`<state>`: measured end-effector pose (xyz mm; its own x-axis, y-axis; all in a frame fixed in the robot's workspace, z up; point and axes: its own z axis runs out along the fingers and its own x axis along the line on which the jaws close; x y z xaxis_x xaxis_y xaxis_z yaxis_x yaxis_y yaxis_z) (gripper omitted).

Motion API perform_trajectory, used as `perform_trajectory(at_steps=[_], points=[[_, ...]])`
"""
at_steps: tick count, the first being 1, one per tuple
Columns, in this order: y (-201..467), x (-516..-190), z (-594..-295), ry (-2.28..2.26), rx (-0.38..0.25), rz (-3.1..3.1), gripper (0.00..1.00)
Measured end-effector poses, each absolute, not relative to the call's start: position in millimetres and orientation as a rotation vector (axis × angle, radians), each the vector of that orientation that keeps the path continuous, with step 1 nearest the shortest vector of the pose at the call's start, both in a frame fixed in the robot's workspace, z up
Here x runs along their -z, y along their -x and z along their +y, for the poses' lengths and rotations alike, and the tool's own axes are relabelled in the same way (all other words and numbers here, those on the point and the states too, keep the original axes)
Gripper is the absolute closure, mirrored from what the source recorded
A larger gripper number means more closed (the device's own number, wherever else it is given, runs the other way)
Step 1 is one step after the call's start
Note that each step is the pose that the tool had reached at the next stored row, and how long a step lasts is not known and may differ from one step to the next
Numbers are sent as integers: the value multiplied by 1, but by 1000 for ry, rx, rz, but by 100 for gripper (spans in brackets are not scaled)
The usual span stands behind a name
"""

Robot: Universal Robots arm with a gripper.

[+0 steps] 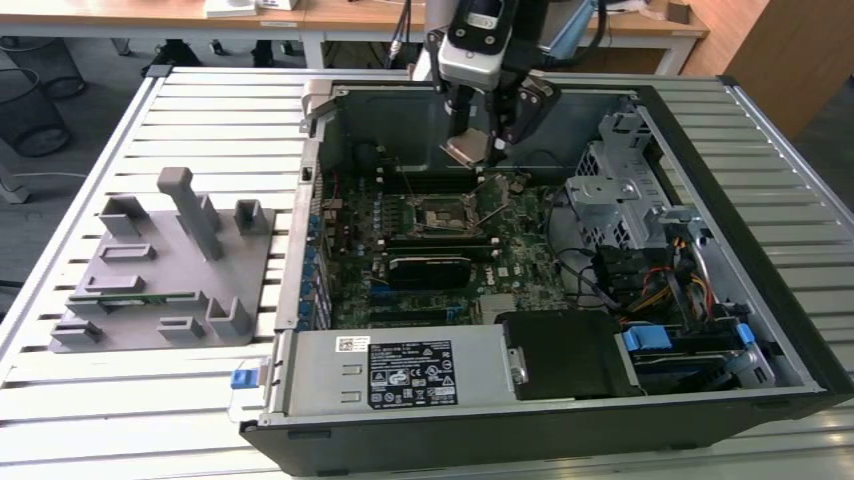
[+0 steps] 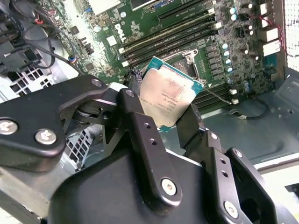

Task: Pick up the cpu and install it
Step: 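Place the cpu into insertion slot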

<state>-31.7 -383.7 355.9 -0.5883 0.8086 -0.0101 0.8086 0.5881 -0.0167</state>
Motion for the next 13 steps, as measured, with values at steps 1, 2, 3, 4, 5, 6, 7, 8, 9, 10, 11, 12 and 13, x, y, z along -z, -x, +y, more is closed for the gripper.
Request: perform_trajectory(at_steps=[1, 2, 3, 4, 5, 6, 7, 8, 9, 10, 11, 12, 13], points=[[32, -356, -384, -1436, 30, 2792, 46], [32, -356, -384, -1448, 30, 2787, 46], [32, -356, -384, -1460, 30, 2780, 46], [32, -356, -384, -1473, 30, 2774, 46], [32, -355, -384, -1485, 30, 2767, 46], [32, -355, -384, -1497, 30, 2761, 46], [32, -355, -384, -1509, 30, 2754, 46], [32, -355, -384, -1522, 30, 2748, 46], [32, -355, -384, -1534, 30, 2741, 46], [32, -355, -384, -1546, 30, 2734, 46], [32, -355, -384, -1559, 31, 2727, 46], [32, -355, -384, -1571, 30, 2720, 46], [32, -355, -384, -1584, 30, 2713, 46]])
